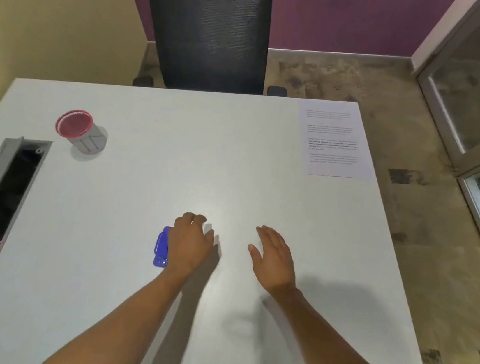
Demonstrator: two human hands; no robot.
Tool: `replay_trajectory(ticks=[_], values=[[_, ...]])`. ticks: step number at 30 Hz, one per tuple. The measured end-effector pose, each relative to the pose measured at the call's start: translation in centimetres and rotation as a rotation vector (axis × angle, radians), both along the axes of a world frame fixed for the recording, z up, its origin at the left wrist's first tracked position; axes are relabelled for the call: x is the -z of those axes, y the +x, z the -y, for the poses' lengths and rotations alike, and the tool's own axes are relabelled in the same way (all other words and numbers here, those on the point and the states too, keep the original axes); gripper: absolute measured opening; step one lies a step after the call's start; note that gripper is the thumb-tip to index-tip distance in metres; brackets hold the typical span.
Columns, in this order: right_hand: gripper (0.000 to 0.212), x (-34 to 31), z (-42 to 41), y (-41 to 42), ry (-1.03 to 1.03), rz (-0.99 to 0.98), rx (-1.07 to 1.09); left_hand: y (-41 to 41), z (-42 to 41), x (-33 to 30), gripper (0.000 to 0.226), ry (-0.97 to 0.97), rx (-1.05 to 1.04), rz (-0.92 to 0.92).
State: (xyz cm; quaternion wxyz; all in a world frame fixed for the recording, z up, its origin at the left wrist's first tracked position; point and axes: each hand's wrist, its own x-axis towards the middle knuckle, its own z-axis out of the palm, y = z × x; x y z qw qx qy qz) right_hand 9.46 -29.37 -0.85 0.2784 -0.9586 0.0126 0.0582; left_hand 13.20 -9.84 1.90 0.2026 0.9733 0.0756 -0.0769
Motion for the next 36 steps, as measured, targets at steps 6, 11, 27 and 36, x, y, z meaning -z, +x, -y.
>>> replay_trajectory(ticks=[6, 11, 27, 36], values=[[0.058, 0.4, -4.5, -4.1, -0.056, 0.037, -0.050, -4.2, -5.2, 0.0, 0.028, -0.068, -0.066, 0.029], [0.065, 2.0, -6.5, -5.9, -0.199, -0.096, -0.139, -5.6, -7.8, 0.8, 0.043, -0.179, -0.141, -0.104], [0.076, 3.4, -7.3, -6.1, -0.342, -0.333, -0.181, -3.2, -10.2, 3.7, 0.009, -0.685, -0.508, -0.181], [0.076, 3.4, -7.3, -6.2, -0.357, -0.339, -0.187, -2.6, -12.4, 3.7, 0.006, -0.793, -0.598, -0.103]])
